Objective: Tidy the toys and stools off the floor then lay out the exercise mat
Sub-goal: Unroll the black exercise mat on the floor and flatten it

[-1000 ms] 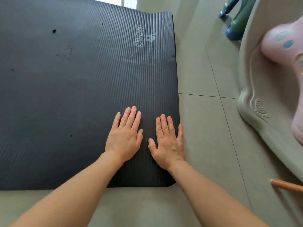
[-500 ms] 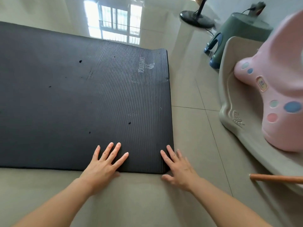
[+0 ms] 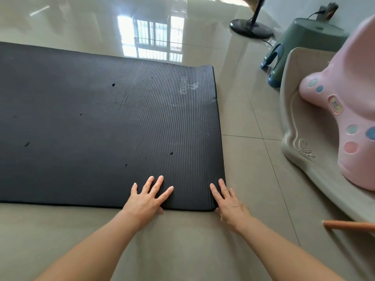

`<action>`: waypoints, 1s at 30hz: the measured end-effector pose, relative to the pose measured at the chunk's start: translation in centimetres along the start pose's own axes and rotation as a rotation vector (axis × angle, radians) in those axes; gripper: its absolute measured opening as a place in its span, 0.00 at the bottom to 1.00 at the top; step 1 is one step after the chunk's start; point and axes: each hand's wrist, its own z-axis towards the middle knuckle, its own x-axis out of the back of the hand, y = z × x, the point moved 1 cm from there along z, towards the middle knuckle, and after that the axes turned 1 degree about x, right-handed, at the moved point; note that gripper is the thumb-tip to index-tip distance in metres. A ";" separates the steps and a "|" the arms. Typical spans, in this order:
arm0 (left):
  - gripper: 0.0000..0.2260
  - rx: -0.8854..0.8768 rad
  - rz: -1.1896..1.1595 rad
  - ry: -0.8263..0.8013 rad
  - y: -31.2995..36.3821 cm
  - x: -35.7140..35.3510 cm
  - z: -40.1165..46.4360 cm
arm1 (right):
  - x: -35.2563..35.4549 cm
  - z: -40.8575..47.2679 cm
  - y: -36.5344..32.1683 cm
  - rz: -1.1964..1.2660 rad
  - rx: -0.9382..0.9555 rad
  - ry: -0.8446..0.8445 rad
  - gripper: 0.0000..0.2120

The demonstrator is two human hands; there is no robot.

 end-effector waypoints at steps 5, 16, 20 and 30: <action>0.27 0.052 -0.149 0.110 -0.6 1.4 -0.7 | 0.9 -1.5 -0.2 0.010 0.022 0.066 0.32; 0.24 0.267 -0.629 0.217 -6.4 9.7 -3.0 | 8.6 -2.5 0.5 0.401 -0.087 0.254 0.29; 0.24 0.305 -0.690 0.228 -8.6 14.5 -5.6 | 14.1 -4.0 -0.9 0.454 -0.062 0.236 0.29; 0.24 0.415 -0.814 0.152 -9.7 31.0 -19.3 | 30.9 -17.5 -5.1 0.505 -0.027 0.174 0.30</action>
